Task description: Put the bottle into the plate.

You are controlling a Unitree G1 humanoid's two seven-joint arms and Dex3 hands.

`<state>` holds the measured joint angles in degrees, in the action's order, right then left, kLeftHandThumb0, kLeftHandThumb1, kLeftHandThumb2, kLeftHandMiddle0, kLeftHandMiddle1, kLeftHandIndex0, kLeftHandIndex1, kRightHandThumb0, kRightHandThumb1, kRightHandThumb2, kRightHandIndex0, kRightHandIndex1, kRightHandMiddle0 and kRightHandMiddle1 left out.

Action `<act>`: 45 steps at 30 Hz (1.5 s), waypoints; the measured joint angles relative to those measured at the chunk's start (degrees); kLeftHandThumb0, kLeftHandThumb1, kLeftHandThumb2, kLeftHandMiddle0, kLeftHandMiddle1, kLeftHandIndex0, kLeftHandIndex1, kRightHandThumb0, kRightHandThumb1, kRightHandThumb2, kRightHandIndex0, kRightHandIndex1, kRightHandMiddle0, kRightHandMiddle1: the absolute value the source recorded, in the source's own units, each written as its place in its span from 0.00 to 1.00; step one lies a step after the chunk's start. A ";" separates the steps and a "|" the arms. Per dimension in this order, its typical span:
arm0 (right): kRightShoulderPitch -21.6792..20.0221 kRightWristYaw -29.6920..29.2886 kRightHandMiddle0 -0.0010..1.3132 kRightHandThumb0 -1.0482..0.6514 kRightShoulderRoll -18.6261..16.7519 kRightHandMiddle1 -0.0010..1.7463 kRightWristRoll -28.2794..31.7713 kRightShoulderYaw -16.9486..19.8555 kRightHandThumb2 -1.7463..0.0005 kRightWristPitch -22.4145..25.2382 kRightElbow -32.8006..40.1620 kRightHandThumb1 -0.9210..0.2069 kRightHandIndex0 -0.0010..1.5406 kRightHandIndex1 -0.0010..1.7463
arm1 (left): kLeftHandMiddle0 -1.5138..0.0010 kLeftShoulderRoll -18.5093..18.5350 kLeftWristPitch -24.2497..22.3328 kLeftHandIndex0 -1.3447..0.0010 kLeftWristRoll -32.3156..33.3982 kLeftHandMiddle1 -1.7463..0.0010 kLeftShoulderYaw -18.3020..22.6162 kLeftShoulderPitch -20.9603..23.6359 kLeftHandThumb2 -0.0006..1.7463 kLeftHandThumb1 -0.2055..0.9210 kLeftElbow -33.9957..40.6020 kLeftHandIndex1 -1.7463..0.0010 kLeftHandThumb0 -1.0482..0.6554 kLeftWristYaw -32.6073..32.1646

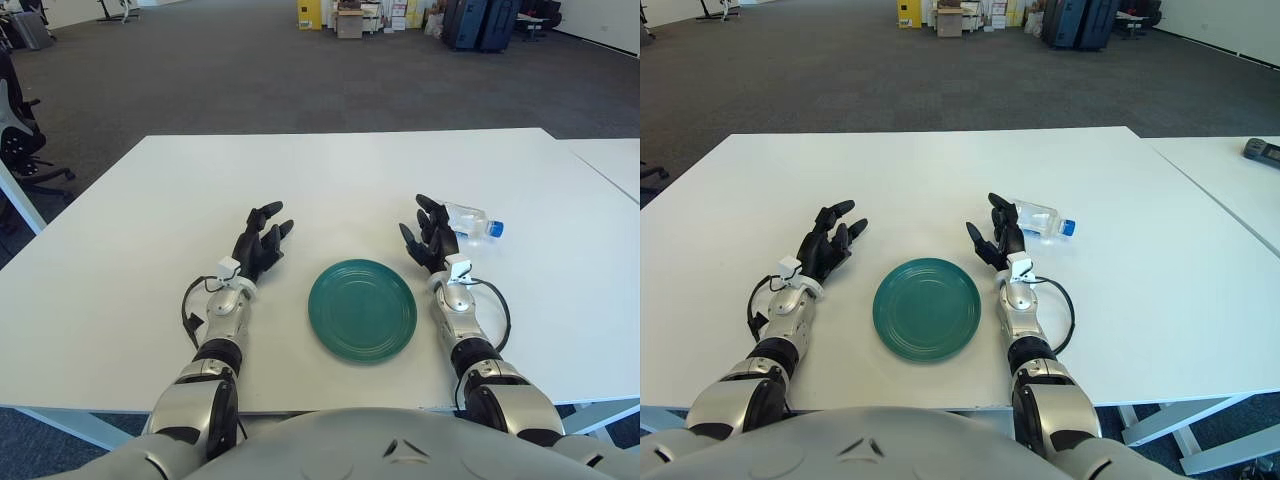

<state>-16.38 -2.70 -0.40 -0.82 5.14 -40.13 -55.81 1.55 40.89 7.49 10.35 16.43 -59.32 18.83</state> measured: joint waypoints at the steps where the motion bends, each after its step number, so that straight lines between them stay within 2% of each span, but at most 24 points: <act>1: 0.00 0.10 0.00 0.18 0.00 0.45 0.01 0.01 0.84 0.00 0.00 0.01 0.14 0.02 | 0.62 0.00 0.00 0.93 0.00 0.84 0.00 0.01 0.44 1.00 -0.01 0.41 0.13 0.00; 12: 0.00 0.57 0.00 0.18 0.03 0.49 0.00 -0.01 0.68 0.00 0.00 0.00 0.17 0.03 | 0.67 0.30 0.16 0.94 -0.04 0.79 -0.09 0.18 0.45 1.00 -0.26 0.41 0.13 0.00; 26: 0.44 1.51 0.00 0.21 0.19 0.50 0.02 -0.06 0.61 1.06 1.31 0.00 0.22 0.04 | 0.68 0.39 0.24 0.94 -0.03 0.76 -0.24 0.29 0.45 1.00 -0.38 0.41 0.14 0.01; 32: 2.15 2.05 0.00 0.22 1.09 0.57 -0.36 -0.11 0.61 5.90 8.74 0.00 0.31 0.09 | 0.68 0.44 0.35 0.94 -0.01 0.76 -0.25 0.59 0.45 1.00 -0.27 0.41 0.13 0.05; 37: 4.34 -2.06 0.00 0.23 2.93 0.59 -4.78 -0.01 0.61 8.43 18.40 0.00 0.35 0.11 | 0.68 0.57 0.81 0.94 -0.01 0.75 -0.22 0.71 0.45 1.00 -0.21 0.41 0.13 0.05; 41: 4.99 -8.58 0.00 0.24 5.76 0.61 -12.21 0.19 0.61 8.55 26.52 0.00 0.29 0.24 | 0.68 0.43 0.90 0.94 -0.03 0.74 -0.23 0.89 0.45 1.00 -1.09 0.41 0.13 -0.02; 45: 2.90 -13.20 0.01 0.25 9.26 0.61 -16.93 0.24 0.61 8.14 29.63 0.00 0.27 0.28 | 0.67 0.44 1.04 0.93 -0.04 0.73 -0.20 1.15 0.45 1.00 -1.94 0.41 0.13 -0.13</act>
<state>-13.47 -15.90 8.86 -17.75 5.38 -31.99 -26.18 1.99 41.93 7.45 10.15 17.59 -61.26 18.71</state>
